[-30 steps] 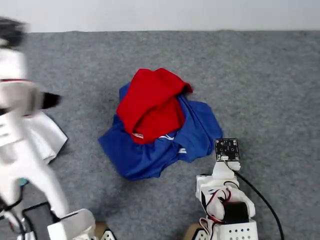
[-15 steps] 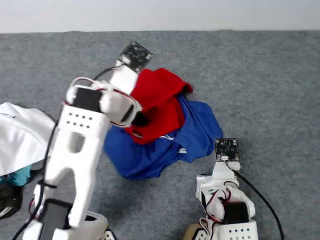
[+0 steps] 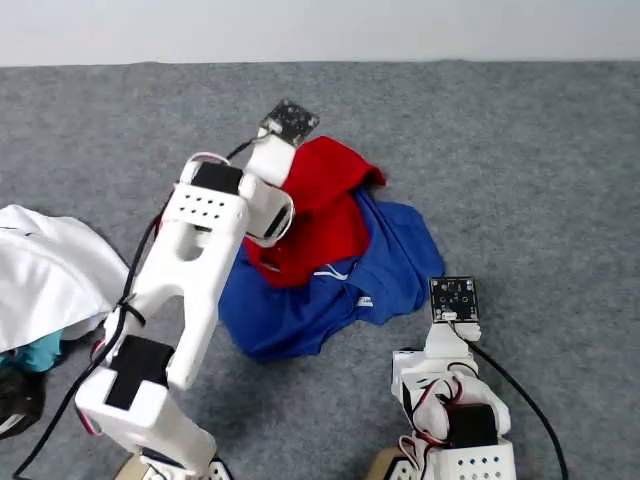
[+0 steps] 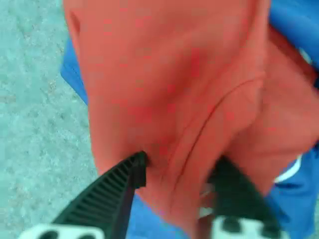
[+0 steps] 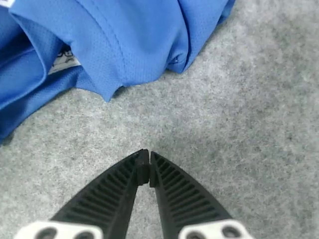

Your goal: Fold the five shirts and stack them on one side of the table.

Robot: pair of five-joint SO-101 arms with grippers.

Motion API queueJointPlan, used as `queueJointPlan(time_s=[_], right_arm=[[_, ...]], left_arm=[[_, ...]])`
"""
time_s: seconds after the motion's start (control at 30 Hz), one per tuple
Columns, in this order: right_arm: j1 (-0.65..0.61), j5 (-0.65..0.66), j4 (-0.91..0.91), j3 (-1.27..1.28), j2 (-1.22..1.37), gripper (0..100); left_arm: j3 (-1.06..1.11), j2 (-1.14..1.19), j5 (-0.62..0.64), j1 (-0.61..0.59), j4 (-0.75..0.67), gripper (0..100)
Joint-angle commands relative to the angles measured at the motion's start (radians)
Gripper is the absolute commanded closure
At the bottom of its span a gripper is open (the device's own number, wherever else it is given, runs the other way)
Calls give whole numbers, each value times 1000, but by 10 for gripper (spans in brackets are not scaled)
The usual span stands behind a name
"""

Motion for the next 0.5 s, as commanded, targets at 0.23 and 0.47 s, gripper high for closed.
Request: queueJointPlan(time_s=[0.23, 0.47], right_arm=[[-5, -9, -2, 15, -8, 989], [-5, -9, -2, 15, -8, 989]], left_arm=[[-292, -203, -103, -176, 167, 995], [-341, -377, -104, -503, 137, 995]])
